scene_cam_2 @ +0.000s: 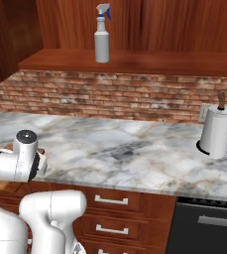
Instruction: Move the cutting board and knife to the sink. Then move spray from the cabinet to the counter.
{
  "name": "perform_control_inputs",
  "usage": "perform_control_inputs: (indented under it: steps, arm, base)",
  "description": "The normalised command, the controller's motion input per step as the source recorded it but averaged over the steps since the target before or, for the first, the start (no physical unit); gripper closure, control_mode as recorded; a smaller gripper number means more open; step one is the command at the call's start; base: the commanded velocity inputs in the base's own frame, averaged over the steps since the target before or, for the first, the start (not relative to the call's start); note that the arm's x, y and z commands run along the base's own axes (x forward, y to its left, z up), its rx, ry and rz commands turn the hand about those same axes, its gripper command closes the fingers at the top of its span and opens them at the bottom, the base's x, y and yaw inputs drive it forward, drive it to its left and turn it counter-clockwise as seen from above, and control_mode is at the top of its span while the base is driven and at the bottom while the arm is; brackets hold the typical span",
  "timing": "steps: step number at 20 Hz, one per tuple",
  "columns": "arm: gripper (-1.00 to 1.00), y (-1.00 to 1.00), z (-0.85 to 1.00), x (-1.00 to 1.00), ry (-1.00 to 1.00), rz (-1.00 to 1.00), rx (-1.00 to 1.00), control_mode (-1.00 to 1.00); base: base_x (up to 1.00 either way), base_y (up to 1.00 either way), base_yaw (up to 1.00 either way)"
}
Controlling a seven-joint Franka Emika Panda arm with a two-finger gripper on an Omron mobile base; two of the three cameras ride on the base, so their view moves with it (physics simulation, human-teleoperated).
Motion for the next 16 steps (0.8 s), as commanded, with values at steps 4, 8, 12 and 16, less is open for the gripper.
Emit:
perform_control_inputs:
  steps: [4,8,12,16]
  arm:
    - [-1.00,0.00,-0.56,0.00,0.00,0.00,0.28,-1.00]
    - [-1.00,0.00,-0.51,0.02,0.00,0.00,-0.01,-1.00]
    - [-1.00,0.00,-0.78,0.10,0.15,0.01,-0.05,-1.00]
    - [-1.00,0.00,-0.98,0.00,0.22,0.02,-0.05,-1.00]
  base:
    - [0.00,0.00,0.00]
    - [0.00,0.00,0.00]
    - [0.00,0.00,0.00]
    - [0.00,0.00,0.00]
